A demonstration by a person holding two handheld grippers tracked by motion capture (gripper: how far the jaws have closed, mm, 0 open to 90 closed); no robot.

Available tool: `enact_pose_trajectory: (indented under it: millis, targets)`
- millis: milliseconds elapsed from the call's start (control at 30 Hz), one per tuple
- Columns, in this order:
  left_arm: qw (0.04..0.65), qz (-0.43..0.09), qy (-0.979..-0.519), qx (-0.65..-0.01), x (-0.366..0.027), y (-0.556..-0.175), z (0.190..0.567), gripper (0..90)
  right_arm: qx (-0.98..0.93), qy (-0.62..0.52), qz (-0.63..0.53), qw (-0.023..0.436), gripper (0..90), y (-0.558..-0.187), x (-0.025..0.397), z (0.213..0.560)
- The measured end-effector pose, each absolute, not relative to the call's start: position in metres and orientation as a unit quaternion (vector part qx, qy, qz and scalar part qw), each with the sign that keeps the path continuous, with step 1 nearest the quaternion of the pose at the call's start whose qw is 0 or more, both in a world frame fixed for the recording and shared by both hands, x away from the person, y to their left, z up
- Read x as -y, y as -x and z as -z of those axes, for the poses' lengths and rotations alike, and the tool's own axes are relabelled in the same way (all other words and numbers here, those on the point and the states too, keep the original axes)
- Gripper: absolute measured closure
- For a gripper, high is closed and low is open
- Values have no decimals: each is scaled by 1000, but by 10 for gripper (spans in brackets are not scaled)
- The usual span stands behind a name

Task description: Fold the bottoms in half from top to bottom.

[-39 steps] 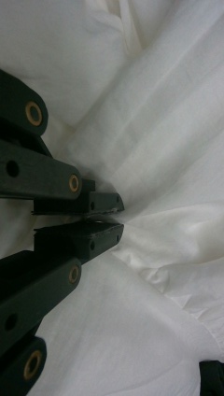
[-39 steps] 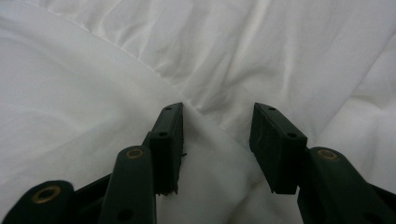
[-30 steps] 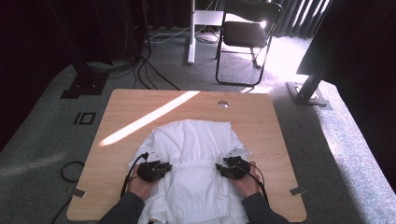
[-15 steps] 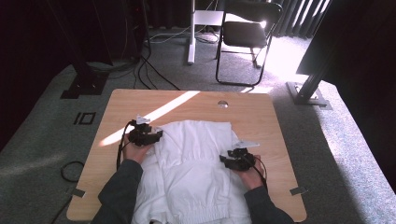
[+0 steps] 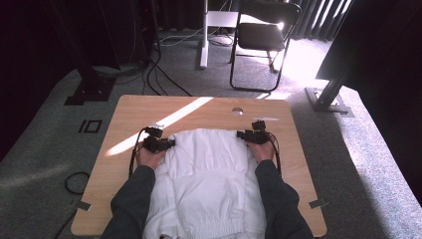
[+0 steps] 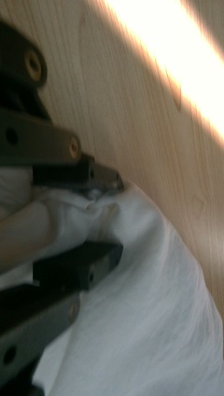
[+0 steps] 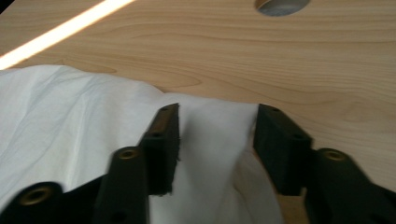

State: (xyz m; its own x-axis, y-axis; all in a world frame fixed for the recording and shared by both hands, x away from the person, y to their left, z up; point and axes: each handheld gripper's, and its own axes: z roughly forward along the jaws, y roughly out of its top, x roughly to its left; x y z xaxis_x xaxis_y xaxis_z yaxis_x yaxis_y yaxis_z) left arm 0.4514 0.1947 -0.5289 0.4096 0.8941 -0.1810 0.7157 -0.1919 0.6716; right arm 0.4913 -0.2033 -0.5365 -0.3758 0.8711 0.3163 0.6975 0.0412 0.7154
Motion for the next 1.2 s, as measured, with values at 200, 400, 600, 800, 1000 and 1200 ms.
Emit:
enact_pose_trajectory:
  millis: [200, 400, 600, 800, 1000, 1200]
  targets:
    - [377, -152, -744, -531, -215, -439, 515, 857, -737, -545, -367, 159, 890, -491, 195, 536]
    - [381, -187, -705, -568, -240, -433, 504, 844, -732, -556, -356, 168, 869, -490, 203, 540]
    - [415, -166, -718, -534, -222, -447, 506, 428, -711, -550, -416, 136, 441, -493, 209, 533]
    - [366, -128, -738, -553, -198, -474, 533, 243, -725, -566, -369, 134, 277, -505, 201, 539]
    - [325, -154, -750, -555, -198, -482, 540, 231, -728, -573, -347, 147, 281, -508, 201, 547]
    - [326, -137, -774, -525, -189, -480, 538, 523, -753, -546, -338, 144, 627, -504, 189, 544]
